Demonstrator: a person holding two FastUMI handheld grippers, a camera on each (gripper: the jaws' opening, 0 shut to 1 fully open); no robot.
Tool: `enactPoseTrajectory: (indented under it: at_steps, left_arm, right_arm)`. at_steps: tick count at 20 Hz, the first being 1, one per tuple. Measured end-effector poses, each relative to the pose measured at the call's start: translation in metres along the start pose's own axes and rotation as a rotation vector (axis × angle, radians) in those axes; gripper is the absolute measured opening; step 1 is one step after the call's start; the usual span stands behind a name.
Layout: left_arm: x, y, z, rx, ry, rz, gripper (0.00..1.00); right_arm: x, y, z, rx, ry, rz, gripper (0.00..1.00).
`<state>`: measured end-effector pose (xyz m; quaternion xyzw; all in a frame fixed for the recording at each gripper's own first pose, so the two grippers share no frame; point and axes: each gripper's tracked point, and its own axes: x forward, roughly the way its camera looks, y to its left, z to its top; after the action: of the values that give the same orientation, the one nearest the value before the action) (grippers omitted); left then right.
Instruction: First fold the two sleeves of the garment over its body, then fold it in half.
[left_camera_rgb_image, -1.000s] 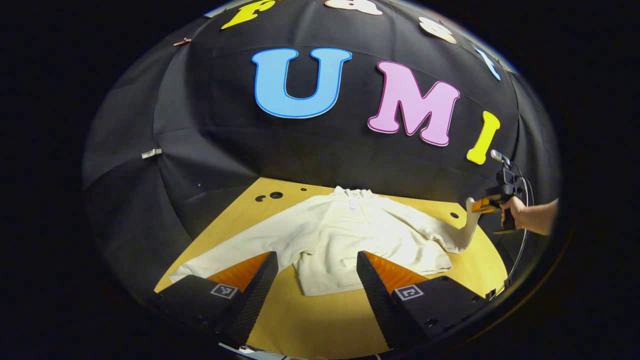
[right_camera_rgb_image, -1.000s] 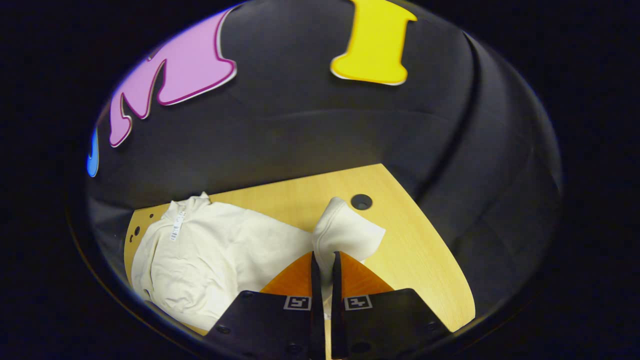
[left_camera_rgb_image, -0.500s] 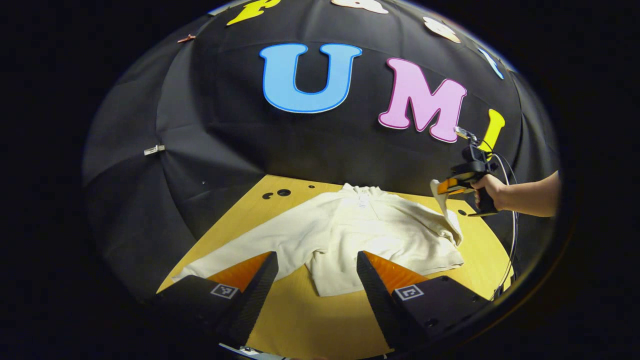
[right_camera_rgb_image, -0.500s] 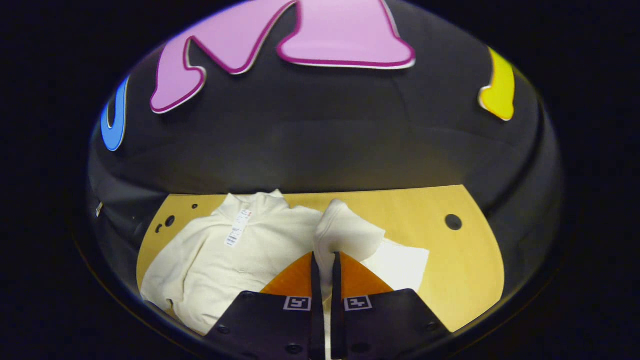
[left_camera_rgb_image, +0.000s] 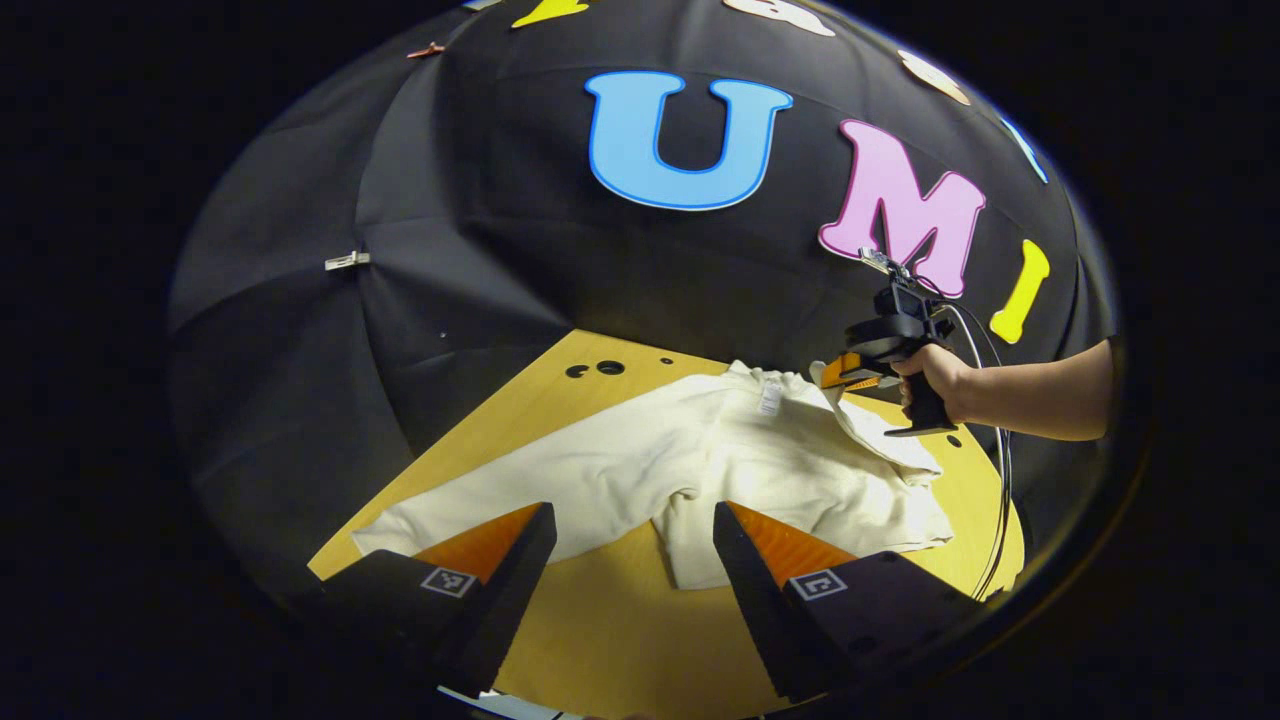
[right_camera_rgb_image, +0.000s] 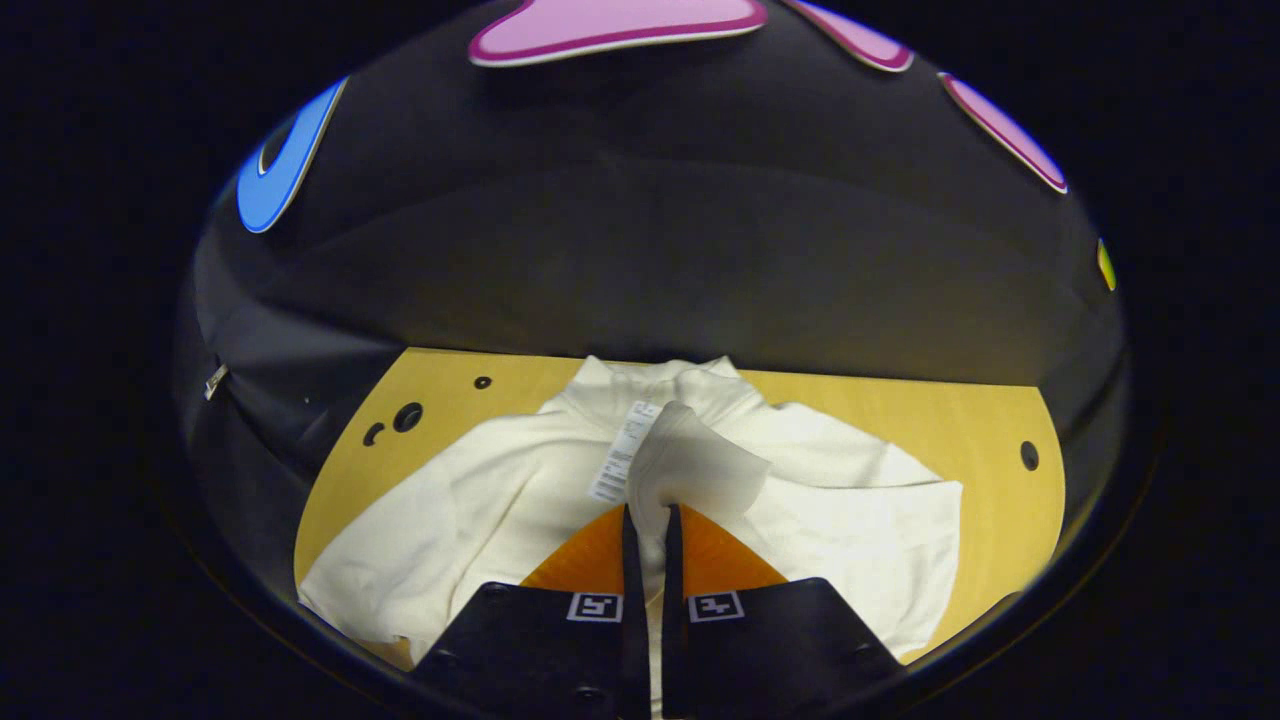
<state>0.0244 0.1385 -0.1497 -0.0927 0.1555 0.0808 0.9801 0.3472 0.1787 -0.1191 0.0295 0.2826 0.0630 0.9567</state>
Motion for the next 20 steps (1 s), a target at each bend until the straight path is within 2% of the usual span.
enactPoseTrajectory:
  at_steps: [5, 7, 9, 11, 12, 13, 15, 16, 20]
  left_arm:
    - [0.001, 0.039, -0.018, -0.077, 0.020, 0.090, 0.98]
    - [0.000, 0.053, -0.025, -0.099, 0.026, 0.129, 0.98]
    - [-0.003, 0.066, -0.032, -0.132, 0.032, 0.171, 0.98]
    - [-0.005, 0.077, -0.039, -0.182, 0.033, 0.204, 0.98]
    - [-0.005, 0.082, -0.043, -0.203, 0.036, 0.220, 0.98]
    - [-0.007, 0.088, -0.049, -0.209, 0.044, 0.242, 0.98]
    - [-0.005, 0.107, -0.053, -0.190, 0.037, 0.309, 0.98]
    - [-0.003, 0.117, -0.052, -0.185, 0.020, 0.351, 0.98]
    - [0.019, 0.149, -0.068, -0.277, 0.080, 0.443, 0.98]
  right_arm:
    - [0.031, 0.083, -0.013, -0.063, 0.029, 0.094, 0.09]
    - [0.044, 0.103, -0.028, -0.099, 0.050, 0.101, 0.10]
    - [0.056, 0.117, -0.044, -0.120, 0.081, 0.109, 0.15]
    - [0.057, 0.140, -0.054, -0.091, 0.106, 0.160, 0.22]
    - [0.056, 0.155, -0.056, -0.068, 0.107, 0.205, 0.31]
    - [0.050, 0.166, -0.054, -0.059, 0.108, 0.240, 0.53]
    - [0.042, 0.171, -0.049, -0.109, 0.067, 0.261, 0.70]
    - [0.038, 0.167, -0.045, -0.143, 0.040, 0.259, 1.00]
    - [0.015, 0.113, -0.018, -0.153, -0.062, 0.185, 1.00]
